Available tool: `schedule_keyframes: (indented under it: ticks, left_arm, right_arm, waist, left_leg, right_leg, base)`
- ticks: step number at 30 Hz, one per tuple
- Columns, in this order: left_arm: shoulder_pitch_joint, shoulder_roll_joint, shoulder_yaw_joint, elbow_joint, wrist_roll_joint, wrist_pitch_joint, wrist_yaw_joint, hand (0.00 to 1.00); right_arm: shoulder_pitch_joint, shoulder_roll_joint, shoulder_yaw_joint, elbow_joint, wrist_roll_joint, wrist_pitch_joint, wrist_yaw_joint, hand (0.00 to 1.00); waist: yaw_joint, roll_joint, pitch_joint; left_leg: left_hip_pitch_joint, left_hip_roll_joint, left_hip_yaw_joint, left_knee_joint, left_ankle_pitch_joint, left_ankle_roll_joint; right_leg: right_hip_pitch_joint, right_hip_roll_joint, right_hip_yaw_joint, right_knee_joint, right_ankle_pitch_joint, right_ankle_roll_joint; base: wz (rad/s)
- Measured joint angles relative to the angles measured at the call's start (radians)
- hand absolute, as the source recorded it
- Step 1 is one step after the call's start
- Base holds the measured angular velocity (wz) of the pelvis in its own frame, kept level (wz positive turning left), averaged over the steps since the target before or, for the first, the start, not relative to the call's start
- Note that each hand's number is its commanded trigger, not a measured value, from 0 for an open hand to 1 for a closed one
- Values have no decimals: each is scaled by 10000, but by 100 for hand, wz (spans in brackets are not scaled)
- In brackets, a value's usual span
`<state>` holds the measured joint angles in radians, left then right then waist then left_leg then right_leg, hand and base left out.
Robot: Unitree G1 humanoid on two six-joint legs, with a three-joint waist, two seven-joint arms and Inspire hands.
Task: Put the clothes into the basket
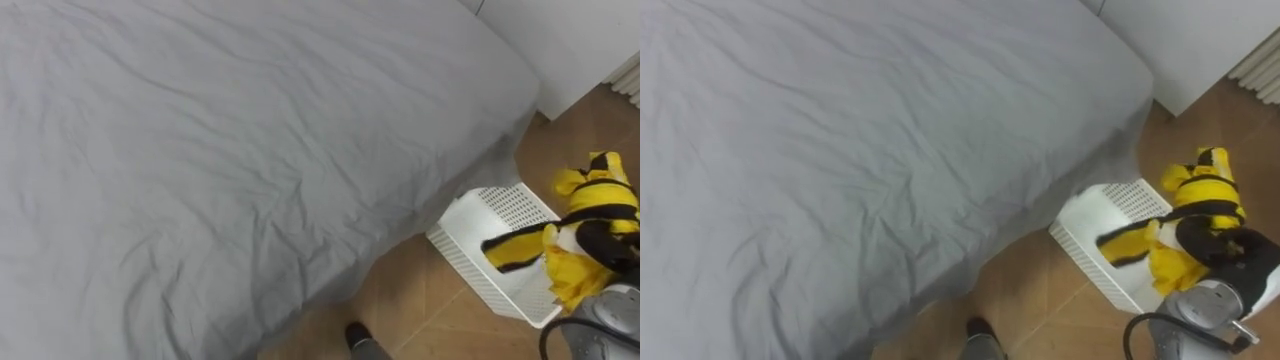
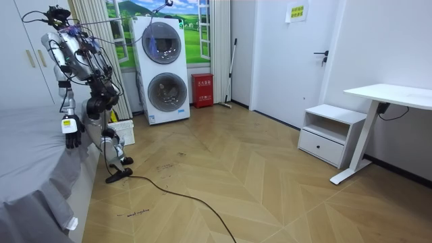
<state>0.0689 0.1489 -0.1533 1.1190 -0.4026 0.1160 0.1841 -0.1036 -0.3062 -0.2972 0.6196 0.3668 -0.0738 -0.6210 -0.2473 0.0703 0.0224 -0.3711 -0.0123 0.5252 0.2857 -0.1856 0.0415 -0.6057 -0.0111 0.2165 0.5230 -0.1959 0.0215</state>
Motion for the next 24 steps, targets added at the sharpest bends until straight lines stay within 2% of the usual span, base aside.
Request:
schedule_keyframes:
  ticks: [6, 21, 24]
  left_arm:
    - [-4, 17, -74, 16, -3, -22, 12, 0]
    - [20, 20, -84, 15, -12, -45, -2, 0]
    - [21, 20, -97, 14, -213, -76, -1, 0]
  right_arm:
    - [4, -178, 0, 0, -5, -10, -21, 0]
    - [58, -195, -4, 0, -69, -16, -5, 0]
    - [55, -196, -4, 0, -136, -119, 22, 0]
  waist:
    - [-177, -27, 16]
    - [-192, -50, 31]
    - [-193, -39, 24]
  left_leg:
    - [-117, 14, -13, 167, -40, 37]
    - [-112, 19, 83, 242, -66, 76]
    - [-112, 36, 83, 256, -72, 82]
  right_leg:
    - [-93, -2, 25, 141, -42, 14]
    - [-86, -19, 69, 128, -63, 50]
    - [-76, -31, 15, 115, -57, 42]
  base:
    - [3]
    - [0]
    - [0]
